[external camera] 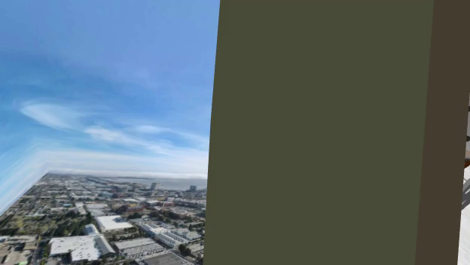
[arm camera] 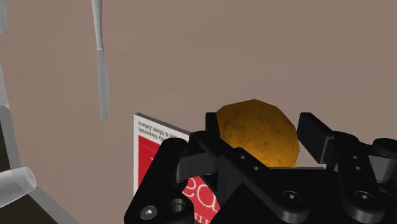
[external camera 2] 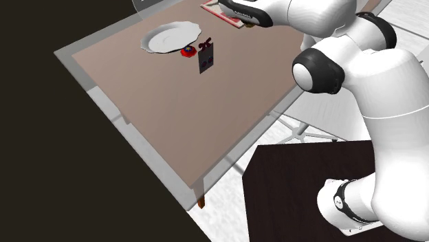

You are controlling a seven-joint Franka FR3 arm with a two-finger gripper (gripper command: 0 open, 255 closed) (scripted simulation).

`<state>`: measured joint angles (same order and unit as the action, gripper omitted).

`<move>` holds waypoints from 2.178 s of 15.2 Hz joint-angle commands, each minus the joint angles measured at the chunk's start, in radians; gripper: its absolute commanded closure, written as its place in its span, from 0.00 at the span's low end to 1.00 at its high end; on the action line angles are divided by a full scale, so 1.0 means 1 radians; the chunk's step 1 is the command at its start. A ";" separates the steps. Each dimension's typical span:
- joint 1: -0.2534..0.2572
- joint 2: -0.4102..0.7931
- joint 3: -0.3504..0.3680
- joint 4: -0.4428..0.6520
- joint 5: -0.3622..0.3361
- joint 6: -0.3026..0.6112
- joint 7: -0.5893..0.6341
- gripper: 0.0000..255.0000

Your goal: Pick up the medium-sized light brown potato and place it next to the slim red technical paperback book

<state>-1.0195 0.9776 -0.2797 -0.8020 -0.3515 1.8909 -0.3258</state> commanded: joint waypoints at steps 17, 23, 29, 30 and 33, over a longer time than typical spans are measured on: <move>0.008 0.019 0.001 -0.098 -0.015 0.104 0.054 0.00; 0.016 0.001 0.001 -0.096 -0.015 0.083 0.051 0.00; 0.045 -0.042 0.001 -0.093 -0.017 0.028 0.051 0.00; 0.045 -0.042 0.001 -0.093 -0.017 0.028 0.051 0.00; 0.045 -0.042 0.001 -0.093 -0.017 0.028 0.051 0.00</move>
<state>-0.9747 0.9354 -0.2786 -0.8953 -0.3684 1.9192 -0.2744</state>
